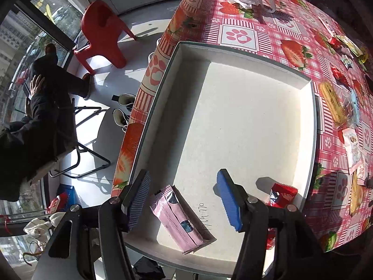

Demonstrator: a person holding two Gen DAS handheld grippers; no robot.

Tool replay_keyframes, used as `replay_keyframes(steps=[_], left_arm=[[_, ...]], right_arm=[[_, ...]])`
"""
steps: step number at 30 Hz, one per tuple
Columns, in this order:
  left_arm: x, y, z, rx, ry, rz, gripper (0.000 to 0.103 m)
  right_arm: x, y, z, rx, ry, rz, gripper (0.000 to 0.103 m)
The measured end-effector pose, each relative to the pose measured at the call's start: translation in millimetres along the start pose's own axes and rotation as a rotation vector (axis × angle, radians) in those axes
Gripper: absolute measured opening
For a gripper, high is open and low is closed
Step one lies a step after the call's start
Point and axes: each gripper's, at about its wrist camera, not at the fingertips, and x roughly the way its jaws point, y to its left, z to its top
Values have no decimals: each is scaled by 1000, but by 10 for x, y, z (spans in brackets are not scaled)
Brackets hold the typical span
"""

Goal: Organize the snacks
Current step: 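Grasp a white Crispy Cranberry packet with the right gripper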

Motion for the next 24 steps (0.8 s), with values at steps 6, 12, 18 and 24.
replay_keyframes(steps=[6,12,18,24], left_arm=[[-374,-920,-96,189,-31,-139,77],[-377,-1626,-225,297,35,-199,79],[-307,-1676,-220,249,95,-191,79],[-322,-1588,-140,201,117,-162,79]], right_arm=[[63,-704,-45,246,43,-15,80],[135,-784,-60,253,48,-18,80],[107,-634,212,184,1,-28,80],[258,-303,510,116,6,-80,97]])
